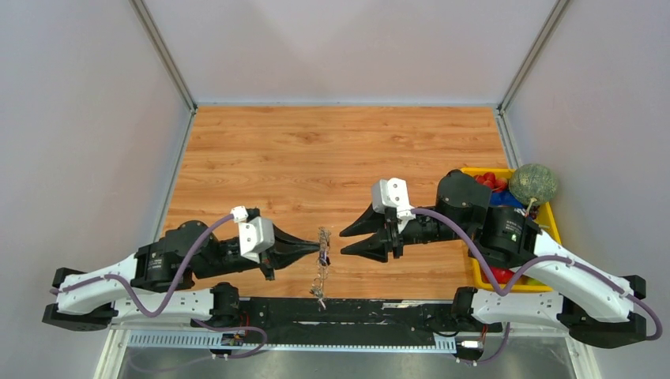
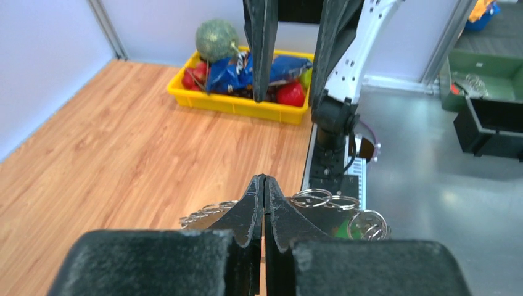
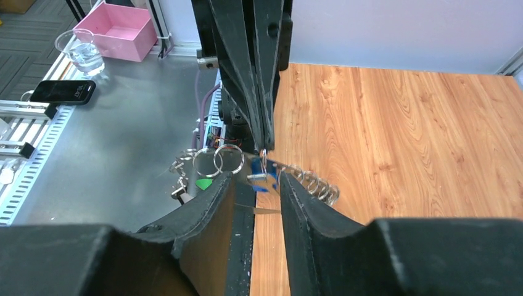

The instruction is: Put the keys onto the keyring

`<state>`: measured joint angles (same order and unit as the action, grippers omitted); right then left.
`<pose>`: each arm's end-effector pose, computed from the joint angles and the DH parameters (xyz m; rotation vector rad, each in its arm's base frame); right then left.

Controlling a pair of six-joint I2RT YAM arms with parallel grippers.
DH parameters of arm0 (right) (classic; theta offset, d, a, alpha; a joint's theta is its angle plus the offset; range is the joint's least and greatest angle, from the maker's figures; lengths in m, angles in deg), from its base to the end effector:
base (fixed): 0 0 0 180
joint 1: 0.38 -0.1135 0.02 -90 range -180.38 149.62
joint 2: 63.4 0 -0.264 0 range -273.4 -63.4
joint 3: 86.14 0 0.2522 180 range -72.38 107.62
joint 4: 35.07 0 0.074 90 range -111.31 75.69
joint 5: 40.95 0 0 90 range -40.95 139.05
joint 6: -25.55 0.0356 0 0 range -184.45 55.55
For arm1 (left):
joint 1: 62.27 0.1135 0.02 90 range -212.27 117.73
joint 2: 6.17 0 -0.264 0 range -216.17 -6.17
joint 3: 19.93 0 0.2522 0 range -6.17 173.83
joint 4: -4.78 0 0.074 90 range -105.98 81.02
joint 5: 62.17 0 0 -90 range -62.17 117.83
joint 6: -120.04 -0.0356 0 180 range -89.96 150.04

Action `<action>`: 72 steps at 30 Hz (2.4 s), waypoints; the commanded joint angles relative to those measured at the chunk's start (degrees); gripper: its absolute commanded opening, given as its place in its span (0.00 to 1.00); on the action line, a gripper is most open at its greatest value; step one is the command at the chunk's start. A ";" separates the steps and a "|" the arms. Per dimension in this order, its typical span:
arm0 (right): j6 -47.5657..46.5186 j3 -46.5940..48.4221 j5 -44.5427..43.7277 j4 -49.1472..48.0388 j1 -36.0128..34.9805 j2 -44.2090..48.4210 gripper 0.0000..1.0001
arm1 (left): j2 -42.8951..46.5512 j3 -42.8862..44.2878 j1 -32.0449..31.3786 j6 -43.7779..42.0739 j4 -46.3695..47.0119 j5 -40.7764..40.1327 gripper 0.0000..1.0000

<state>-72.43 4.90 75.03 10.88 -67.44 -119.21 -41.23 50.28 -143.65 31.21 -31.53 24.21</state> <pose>0.0565 0.1735 0.4576 -1.4077 1.2525 1.1274 0.0202 -0.1179 0.4081 1.0527 1.3314 -1.0564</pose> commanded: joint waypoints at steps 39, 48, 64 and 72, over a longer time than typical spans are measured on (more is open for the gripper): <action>-3.32 -9.74 1.47 -24.63 -2.37 1.00 0.23 | 8.14 -9.95 -0.09 1.03 30.41 4.78 0.00; -2.76 -9.25 3.85 -23.76 -2.48 0.47 0.27 | 8.21 -9.91 -0.04 0.98 30.54 4.57 0.00; -1.69 -7.58 4.71 -24.10 -3.04 -2.13 0.14 | 8.77 -10.45 -0.10 0.51 30.28 3.91 0.00; -1.29 -7.32 4.50 -24.30 -3.37 -2.03 0.21 | 8.96 -10.73 -0.09 0.41 30.22 3.82 0.00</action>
<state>-74.53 -4.89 79.00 -11.31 -70.18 -121.48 -32.84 39.50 -143.65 31.65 -6.13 27.78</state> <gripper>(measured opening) 0.195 0.008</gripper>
